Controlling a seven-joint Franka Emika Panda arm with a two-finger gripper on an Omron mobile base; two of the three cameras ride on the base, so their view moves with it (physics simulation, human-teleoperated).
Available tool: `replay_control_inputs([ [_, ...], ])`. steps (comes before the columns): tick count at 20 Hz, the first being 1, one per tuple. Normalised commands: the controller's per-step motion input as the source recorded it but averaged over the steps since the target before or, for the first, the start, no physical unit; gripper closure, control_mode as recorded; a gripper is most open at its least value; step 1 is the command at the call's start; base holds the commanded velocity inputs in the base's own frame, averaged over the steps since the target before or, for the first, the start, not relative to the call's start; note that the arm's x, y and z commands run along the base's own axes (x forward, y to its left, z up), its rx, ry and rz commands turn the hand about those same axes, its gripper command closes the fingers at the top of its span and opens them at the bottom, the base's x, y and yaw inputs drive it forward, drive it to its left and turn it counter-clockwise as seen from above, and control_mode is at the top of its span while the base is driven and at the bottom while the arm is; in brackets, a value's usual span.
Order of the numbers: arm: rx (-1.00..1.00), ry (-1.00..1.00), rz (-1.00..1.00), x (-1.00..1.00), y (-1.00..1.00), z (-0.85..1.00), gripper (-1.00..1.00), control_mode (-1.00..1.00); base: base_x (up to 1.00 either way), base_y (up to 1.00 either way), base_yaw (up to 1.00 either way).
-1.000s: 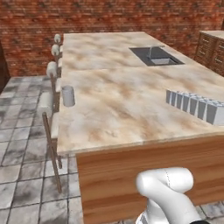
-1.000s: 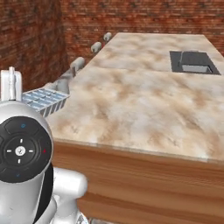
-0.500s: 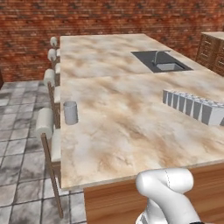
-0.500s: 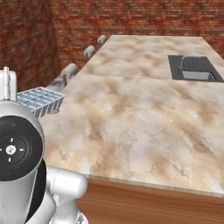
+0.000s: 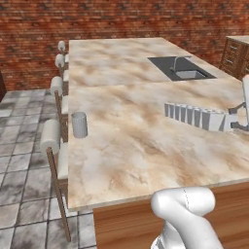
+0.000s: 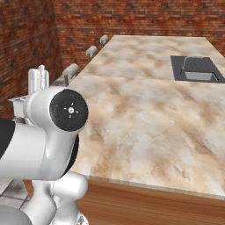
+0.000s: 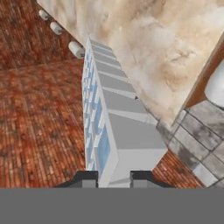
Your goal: Open the freezer door, pick up the ice cube tray from the freezer, and place it on the dining counter.
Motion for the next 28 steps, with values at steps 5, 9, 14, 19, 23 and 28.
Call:
replay_control_inputs([
  [5, 0.0, -0.06, 0.0, 1.0, 0.07, -0.63, 1.0, -1.0, 0.0, 0.0, 0.0],
  [9, 0.0, 0.0, 0.0, 0.97, 0.17, -0.4, 1.0, -1.0, 0.0, 0.0, 0.0],
  [14, 0.0, 0.1, 0.0, 0.76, 0.15, -0.27, 1.0, -1.0, 0.0, 0.0, 0.0],
  [19, -0.02, 0.14, 0.0, 0.45, 0.11, -0.28, 1.0, -1.0, 0.0, 0.0, 0.0],
  [23, -0.05, 0.05, 0.0, 0.65, 0.16, -0.47, 1.0, -1.0, 0.0, 0.0, 0.0],
  [28, -0.04, 0.0, 0.0, 0.45, 0.12, -0.47, 1.0, -1.0, 0.0, 0.0, 0.0],
])
